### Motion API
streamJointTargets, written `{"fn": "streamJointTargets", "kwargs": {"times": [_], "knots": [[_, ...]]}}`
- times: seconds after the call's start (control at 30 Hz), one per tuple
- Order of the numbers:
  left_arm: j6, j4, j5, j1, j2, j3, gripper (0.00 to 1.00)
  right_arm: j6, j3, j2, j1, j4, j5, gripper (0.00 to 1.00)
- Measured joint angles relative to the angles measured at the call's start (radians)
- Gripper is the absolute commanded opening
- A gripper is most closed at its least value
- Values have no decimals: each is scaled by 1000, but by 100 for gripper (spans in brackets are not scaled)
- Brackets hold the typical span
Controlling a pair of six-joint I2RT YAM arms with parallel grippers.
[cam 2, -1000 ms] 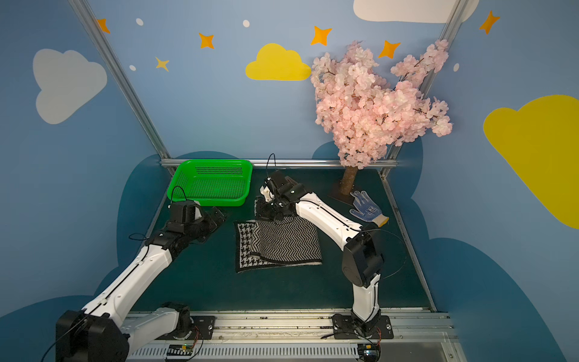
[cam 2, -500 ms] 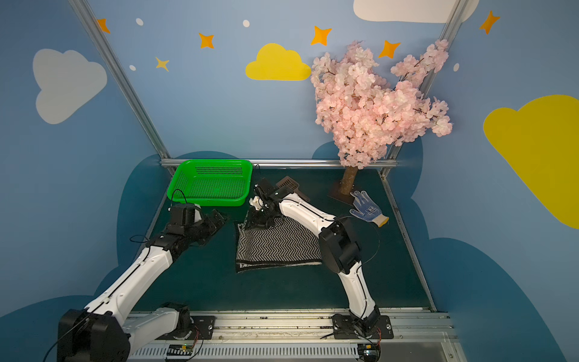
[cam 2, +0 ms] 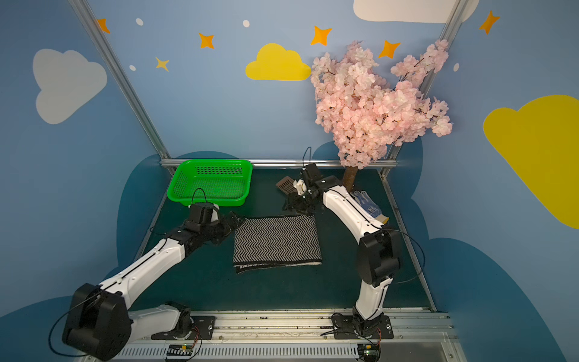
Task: Roll up the scarf and place it into the basket
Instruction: Adjust the scarf at the center of the board.
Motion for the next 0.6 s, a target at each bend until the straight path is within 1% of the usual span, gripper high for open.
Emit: {"fn": "streamJointTargets", "kwargs": {"times": [0.1,0.2,0.23,0.3,0.33,0.47,0.5,0.6], "knots": [[-31,54,-9,-73,97,18,100,-16,-130,-9,-69,4,48,62],[-60,90,-11,-115,197,43,100,-27,-227,19,-88,2,73,58],[-70,105,-11,-120,224,45,100,-29,-245,29,-95,6,76,57],[-89,132,-18,-125,273,44,100,-31,-274,43,-106,21,76,46],[-99,143,-23,-125,291,40,100,-31,-281,48,-113,29,74,42],[-106,164,-49,-125,334,34,100,-29,-309,60,-139,82,67,39],[-104,165,-54,-126,340,39,100,-28,-319,64,-142,97,66,36],[-93,154,-67,-124,374,80,100,-21,-361,90,-140,151,46,35]]}}
